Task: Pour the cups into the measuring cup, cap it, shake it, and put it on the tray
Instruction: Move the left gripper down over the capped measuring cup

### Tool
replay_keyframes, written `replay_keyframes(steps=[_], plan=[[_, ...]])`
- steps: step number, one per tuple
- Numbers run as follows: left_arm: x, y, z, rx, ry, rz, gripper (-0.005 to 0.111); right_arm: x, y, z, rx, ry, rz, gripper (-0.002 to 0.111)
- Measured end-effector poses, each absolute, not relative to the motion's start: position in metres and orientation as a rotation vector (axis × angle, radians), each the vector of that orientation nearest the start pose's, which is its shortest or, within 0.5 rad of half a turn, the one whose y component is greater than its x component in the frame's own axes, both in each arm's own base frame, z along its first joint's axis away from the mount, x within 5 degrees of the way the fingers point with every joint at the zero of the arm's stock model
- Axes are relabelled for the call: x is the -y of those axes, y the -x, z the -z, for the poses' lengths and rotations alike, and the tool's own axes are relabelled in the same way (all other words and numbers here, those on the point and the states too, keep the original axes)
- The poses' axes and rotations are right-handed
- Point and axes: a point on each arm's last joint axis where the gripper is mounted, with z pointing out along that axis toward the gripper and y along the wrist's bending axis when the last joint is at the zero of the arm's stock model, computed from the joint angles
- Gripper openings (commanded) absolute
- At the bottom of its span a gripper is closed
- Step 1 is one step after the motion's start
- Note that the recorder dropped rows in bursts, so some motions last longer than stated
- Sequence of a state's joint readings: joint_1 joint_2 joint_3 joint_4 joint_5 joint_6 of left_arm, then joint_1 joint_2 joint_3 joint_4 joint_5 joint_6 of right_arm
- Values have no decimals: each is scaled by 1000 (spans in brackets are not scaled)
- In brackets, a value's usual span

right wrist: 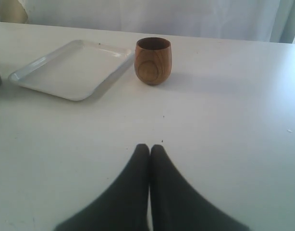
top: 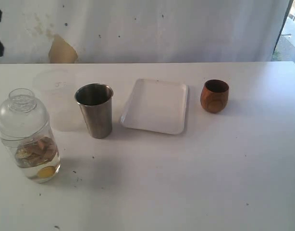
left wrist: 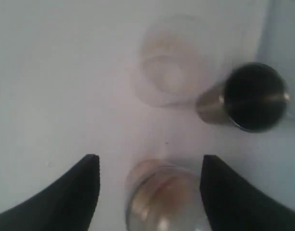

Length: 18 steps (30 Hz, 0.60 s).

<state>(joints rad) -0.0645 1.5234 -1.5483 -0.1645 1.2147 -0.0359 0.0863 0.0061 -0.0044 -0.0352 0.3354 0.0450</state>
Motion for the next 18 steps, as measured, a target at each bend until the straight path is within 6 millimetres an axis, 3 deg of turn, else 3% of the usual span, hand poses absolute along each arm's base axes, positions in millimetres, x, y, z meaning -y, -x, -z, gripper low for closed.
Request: replay_keyframes(steps=[3, 4, 6, 9, 11, 14, 16, 18], plan=[[71, -305, -379, -2636, -354, 321, 58, -4, -54, -184, -1820, 60, -59, 0], [76, -304, -379, -2634, -390, 316, 58, -4, -54, -184, -1820, 60, -59, 0], [92, -296, -381, -2611, -530, 160, 58, -4, -54, -184, -1820, 60, -59, 0], [105, -291, -381, -2587, -616, 39, 58, -4, -54, -184, -1820, 60, -59, 0], [128, -281, -381, -2560, -697, 20, 58, -4, -54, -184, -1820, 60, -59, 0], [144, -272, -383, -2514, -763, -77, 58, -4, -54, -184, -1820, 60, -59, 0], [144, -268, -379, -2497, -754, -199, 58, -4, -54, -184, -1820, 60, -59, 0], [140, -263, -377, -2513, -726, -192, 58, -4, -54, -184, -1820, 60, -59, 0]])
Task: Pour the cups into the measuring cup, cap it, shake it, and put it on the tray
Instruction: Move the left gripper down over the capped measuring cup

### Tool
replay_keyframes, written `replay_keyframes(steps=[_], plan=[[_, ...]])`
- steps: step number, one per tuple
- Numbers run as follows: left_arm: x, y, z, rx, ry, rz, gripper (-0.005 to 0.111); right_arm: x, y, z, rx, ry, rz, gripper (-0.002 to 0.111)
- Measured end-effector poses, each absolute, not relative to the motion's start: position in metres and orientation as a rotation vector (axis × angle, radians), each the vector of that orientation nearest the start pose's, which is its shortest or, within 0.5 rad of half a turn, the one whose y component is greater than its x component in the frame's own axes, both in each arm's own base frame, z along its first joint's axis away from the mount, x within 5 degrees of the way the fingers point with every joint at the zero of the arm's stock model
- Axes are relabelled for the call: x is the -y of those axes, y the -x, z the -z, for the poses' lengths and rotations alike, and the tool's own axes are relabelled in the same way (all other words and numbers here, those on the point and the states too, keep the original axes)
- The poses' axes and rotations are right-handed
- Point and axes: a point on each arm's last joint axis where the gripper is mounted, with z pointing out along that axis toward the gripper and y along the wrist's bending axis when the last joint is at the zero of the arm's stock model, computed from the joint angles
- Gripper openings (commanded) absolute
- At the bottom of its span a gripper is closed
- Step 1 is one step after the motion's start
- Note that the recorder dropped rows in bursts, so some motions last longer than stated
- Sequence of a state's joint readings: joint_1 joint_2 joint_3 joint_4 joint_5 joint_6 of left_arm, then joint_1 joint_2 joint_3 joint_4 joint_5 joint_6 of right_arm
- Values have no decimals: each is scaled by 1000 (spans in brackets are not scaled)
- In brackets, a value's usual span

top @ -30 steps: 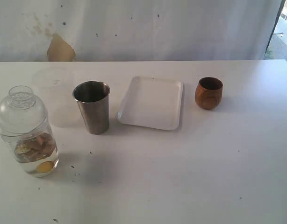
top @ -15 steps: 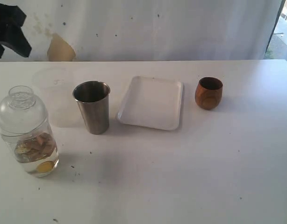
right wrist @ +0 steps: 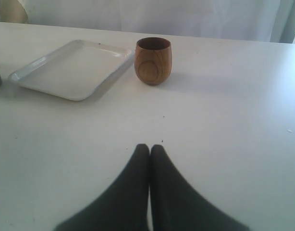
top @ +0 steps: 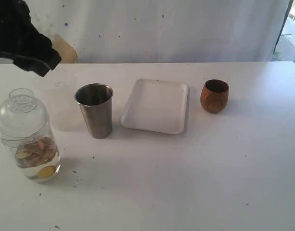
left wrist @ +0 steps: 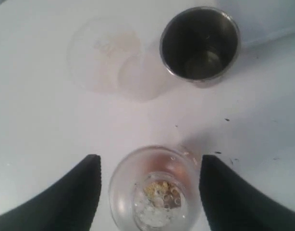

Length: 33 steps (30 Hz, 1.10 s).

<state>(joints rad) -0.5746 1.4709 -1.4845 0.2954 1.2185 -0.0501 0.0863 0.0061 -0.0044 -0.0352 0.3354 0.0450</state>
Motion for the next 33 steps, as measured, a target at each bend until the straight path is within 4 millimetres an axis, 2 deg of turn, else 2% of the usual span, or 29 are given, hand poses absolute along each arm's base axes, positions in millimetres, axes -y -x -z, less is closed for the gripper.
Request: replay_keyframes(steps=[6, 13, 17, 29, 32, 33], plan=[[138, -244, -359, -2603, -725, -97, 58, -4, -54, -184, -1820, 60, -59, 0], [130, -239, -337, -2651, -756, -197, 58, -4, -54, -184, -1820, 60, -59, 0], [125, -241, -333, -2644, -753, -280, 58, -4, -54, -184, -1820, 60, -59, 0], [124, -241, -333, -2644, -741, -287, 57, -4, -54, -184, -1820, 60, -59, 0], [124, -241, -333, -2644, -740, -287, 49, -4, -54, -184, -1820, 60, -59, 0], [124, -241, -334, -2640, -736, -283, 43, -4, -54, -184, -1820, 60, -59, 0]])
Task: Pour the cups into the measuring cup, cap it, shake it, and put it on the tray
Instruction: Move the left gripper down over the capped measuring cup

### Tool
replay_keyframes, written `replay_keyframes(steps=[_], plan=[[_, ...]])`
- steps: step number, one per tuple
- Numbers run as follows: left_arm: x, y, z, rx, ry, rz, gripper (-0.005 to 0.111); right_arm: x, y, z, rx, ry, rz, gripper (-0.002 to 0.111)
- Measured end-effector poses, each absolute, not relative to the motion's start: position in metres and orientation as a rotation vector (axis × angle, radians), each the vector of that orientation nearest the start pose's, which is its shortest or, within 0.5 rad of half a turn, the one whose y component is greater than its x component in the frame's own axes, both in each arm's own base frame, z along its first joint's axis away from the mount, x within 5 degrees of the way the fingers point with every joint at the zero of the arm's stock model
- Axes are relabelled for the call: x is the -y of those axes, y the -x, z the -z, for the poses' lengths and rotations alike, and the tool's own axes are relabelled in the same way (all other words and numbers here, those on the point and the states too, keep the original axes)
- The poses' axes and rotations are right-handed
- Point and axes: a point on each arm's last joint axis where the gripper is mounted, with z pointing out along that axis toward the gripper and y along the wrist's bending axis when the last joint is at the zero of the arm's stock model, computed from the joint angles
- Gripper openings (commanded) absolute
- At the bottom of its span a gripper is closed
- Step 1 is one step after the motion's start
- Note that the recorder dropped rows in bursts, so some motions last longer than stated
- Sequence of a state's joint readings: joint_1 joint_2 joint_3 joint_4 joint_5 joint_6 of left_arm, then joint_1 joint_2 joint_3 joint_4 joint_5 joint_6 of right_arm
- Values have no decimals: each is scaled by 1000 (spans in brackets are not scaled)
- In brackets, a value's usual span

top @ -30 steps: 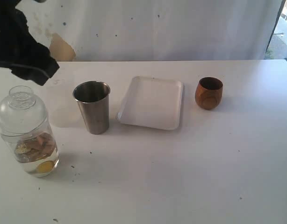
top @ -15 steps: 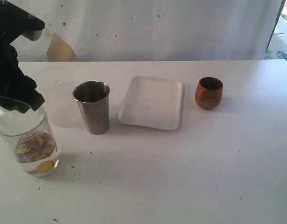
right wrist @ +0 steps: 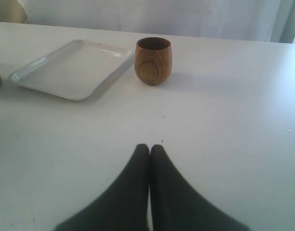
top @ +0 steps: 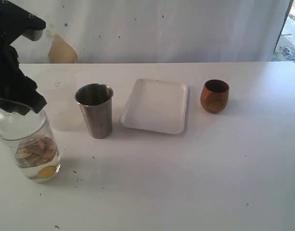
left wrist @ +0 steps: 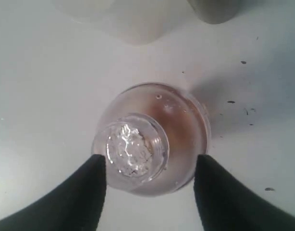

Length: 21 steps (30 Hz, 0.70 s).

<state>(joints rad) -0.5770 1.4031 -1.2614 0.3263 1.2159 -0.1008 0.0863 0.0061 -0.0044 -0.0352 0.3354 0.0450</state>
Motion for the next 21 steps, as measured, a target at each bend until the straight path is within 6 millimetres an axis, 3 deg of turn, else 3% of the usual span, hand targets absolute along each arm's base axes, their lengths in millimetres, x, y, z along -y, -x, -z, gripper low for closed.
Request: replay_keyframes(steps=[6, 12, 17, 21], plan=[[118, -234, -350, -2549, -710, -259, 0, -4, -54, -184, -1820, 60, -59, 0], [113, -229, -359, -2497, -704, -263, 0, -4, -54, -184, -1820, 60, -59, 0], [116, -232, -334, -2562, -748, -298, 0, -4, -54, -184, -1820, 60, -59, 0], [118, -234, -326, -2554, -764, -292, 0, -4, -54, -184, -1820, 60, -59, 0]])
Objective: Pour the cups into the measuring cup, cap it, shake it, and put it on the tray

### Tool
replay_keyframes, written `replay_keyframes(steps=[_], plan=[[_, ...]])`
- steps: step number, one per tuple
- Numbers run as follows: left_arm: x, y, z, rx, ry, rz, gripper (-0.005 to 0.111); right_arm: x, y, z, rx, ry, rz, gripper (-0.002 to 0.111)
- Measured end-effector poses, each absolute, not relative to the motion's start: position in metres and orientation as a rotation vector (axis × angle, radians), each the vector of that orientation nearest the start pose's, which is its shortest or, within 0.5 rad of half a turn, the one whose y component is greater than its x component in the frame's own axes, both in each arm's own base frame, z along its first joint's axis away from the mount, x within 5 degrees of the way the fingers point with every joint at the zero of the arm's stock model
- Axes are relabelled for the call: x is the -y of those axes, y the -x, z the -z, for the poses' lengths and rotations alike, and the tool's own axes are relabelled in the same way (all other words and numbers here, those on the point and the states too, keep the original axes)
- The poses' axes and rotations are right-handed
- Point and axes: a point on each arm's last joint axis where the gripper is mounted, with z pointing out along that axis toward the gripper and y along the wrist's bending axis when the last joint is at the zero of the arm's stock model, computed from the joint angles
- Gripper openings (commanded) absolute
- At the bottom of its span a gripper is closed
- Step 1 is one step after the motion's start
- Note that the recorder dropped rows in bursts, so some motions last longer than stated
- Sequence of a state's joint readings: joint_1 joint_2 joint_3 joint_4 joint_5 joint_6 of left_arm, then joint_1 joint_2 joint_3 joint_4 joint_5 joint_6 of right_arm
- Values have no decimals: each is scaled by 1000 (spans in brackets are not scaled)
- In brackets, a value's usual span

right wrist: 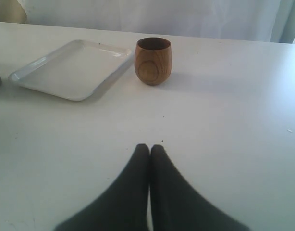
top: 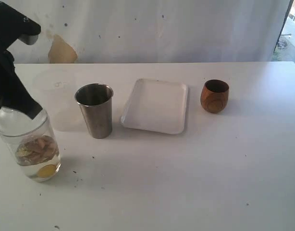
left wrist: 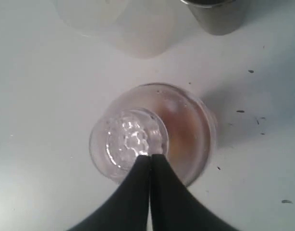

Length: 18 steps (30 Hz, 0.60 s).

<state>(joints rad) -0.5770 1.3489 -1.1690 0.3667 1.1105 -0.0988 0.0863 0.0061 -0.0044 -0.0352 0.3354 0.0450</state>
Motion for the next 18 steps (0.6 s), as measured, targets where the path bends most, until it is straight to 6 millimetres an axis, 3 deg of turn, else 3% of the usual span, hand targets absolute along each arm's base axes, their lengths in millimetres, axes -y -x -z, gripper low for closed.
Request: replay_keyframes(steps=[7, 13, 18], plan=[[121, -236, -322, -2557, -769, -260, 0, -4, -54, -184, -1820, 52, -64, 0], [121, -233, -340, -2481, -761, -195, 0, -4, -54, -184, -1820, 47, -68, 0], [118, -235, -340, -2472, -774, -260, 0, -4, -54, -184, -1820, 47, -69, 0]])
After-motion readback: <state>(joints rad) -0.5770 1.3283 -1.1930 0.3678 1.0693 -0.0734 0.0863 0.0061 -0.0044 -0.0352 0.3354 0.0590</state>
